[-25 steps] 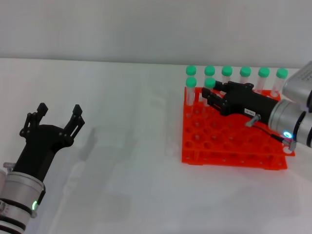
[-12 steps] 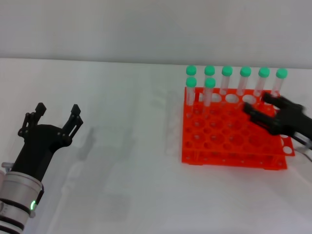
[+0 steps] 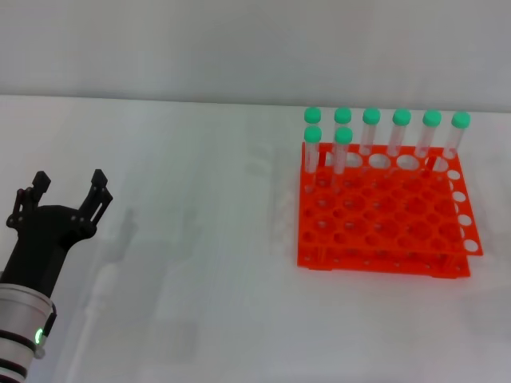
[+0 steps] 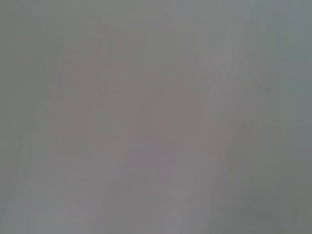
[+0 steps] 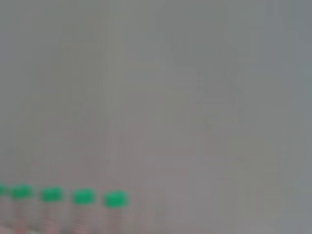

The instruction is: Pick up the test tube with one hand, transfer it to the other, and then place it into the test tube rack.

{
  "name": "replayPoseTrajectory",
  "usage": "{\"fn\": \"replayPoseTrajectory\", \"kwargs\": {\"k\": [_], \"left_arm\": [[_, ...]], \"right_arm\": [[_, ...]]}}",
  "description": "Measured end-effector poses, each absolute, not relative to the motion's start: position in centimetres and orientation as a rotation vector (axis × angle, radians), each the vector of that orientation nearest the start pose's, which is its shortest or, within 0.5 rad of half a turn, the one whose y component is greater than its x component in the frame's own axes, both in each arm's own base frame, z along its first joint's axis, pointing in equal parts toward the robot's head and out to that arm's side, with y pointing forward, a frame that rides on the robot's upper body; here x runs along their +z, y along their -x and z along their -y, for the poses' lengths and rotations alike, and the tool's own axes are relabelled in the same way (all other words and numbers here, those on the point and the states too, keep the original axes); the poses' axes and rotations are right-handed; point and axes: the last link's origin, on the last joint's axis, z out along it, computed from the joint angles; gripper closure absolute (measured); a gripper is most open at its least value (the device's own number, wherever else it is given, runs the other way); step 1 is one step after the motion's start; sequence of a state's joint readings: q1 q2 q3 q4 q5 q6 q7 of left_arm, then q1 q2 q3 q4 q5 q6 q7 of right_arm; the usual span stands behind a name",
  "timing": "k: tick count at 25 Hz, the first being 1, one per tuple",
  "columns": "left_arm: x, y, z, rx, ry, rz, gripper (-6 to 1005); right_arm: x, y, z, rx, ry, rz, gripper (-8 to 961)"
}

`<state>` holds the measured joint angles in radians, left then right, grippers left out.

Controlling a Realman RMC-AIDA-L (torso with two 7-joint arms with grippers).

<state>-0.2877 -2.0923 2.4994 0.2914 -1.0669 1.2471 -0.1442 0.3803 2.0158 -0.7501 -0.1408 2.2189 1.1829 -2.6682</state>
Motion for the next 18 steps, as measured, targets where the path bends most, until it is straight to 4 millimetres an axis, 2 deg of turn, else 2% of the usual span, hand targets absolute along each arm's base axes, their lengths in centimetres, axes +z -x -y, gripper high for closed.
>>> {"fn": "replayPoseTrajectory", "kwargs": {"k": [4, 18], "left_arm": [[-3.4, 33.1, -28.3, -0.798, 1.521, 0.664, 112], [-3.0, 34.3, -27.2, -0.787, 1.487, 0.694, 112]], "right_arm": [[4.2, -38.5, -31.8, 0.559, 1.607, -0.572, 137], [4.6, -38.8, -31.7, 0.585, 1.537, -0.604, 81]]}}
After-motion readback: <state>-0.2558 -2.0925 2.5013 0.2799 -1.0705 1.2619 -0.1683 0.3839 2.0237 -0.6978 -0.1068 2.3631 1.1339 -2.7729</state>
